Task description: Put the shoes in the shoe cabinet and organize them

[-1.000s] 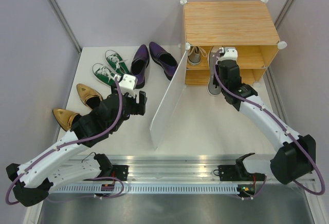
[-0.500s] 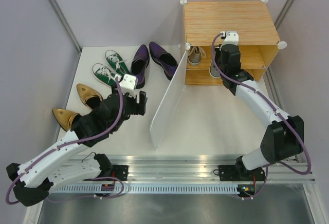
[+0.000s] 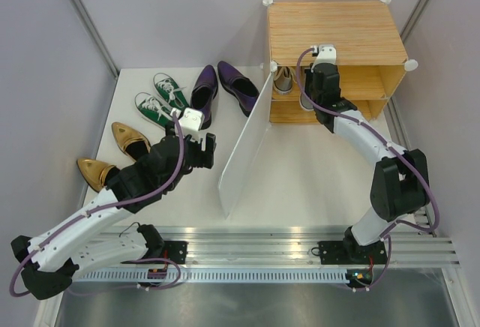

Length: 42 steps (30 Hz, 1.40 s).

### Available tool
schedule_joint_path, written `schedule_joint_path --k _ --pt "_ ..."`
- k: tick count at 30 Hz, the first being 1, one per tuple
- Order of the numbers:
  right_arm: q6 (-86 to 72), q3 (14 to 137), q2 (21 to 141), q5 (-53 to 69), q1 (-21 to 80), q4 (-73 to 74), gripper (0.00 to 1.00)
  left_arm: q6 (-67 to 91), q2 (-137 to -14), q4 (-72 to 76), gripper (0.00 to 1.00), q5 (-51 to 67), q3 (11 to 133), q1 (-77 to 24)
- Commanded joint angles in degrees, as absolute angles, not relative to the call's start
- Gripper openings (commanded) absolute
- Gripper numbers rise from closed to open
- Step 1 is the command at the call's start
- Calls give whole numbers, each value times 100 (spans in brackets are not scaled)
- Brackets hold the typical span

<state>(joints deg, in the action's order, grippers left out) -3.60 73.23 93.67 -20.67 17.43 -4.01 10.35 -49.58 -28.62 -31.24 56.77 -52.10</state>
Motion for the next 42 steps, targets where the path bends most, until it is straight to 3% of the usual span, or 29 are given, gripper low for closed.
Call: schedule_joint_path --k 1,3,4,5,8,21,29,42 --pt "-316 7550 9360 -2197 1740 -1397 4 826 -5001 -2725 82 -3067 5660 -5186" --pt "-290 7567 9395 -2180 1740 -1389 19 817 -5018 -2725 82 -3076 5660 -5186" --pt "-281 7593 9396 -2180 1740 -1380 39 809 -5019 -2725 82 -3067 5669 -5186" --pt "-281 7602 9396 -2171 1740 -1371 48 800 -5027 -2725 82 -3067 5669 -5186" --pt "-264 7637 9352 -2136 1740 -1345 63 791 -5018 -2742 82 -3067 5669 -5186" --pt "-553 6979 8255 -1635 1740 -923 66 817 -4966 -2751 83 -3032 5678 -5186" --pt "-1229 5724 7278 -1415 1740 -975 85 853 -4992 -2742 83 -2944 5678 -5186" --pt "-1239 5053 7672 -1555 1732 -1503 85 861 -5019 -2742 83 -2909 5669 -5186"
